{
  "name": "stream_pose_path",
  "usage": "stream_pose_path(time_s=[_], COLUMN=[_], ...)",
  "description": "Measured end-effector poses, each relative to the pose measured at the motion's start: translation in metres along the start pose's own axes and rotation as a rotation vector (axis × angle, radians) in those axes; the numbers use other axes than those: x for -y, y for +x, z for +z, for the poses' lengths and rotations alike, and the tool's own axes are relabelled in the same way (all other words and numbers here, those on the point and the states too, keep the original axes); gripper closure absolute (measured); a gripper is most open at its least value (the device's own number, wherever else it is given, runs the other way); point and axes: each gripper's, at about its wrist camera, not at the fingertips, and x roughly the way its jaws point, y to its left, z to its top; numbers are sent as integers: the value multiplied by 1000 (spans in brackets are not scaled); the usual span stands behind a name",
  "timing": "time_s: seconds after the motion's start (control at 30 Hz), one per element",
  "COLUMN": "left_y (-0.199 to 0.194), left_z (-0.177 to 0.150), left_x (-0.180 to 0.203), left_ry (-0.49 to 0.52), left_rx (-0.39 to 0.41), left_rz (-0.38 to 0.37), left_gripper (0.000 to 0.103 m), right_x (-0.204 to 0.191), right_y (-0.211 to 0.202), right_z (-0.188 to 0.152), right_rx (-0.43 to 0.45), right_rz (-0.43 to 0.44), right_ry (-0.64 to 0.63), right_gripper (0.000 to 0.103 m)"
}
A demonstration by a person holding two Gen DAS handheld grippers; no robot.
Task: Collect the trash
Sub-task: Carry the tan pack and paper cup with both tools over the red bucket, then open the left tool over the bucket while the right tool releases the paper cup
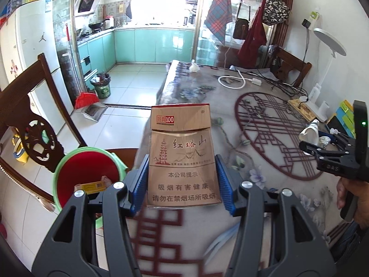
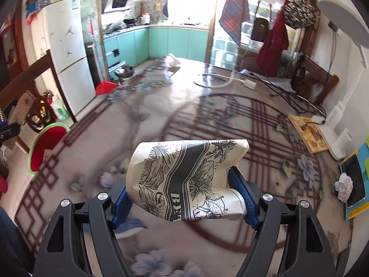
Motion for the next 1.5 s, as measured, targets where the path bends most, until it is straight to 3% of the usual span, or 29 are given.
stream_pose_path(time_s=[0.27,0.63,0.97,1.27,1.5], left_y=[-8,15,48,52,41], left_z=[6,0,-28,-43,-44], left_x=[-70,-182,-239,-264,-266], left_ry=[-45,-180,-279,-363,-333], left_rx=[11,-61,-163,-199,-174], left_rz=[113,211,160,120,168], left_gripper=[51,51,51,50,22], right_x=[-81,-202,-279,-312,-331], right_y=[3,24,54,72,81], right_z=[35,83,103,99,102], right_rx=[36,57,38,11,6], right_rz=[95,222,282,320,345], right_ry=[-64,-174,-259,-304,-327], right_gripper=[29,29,29,29,29])
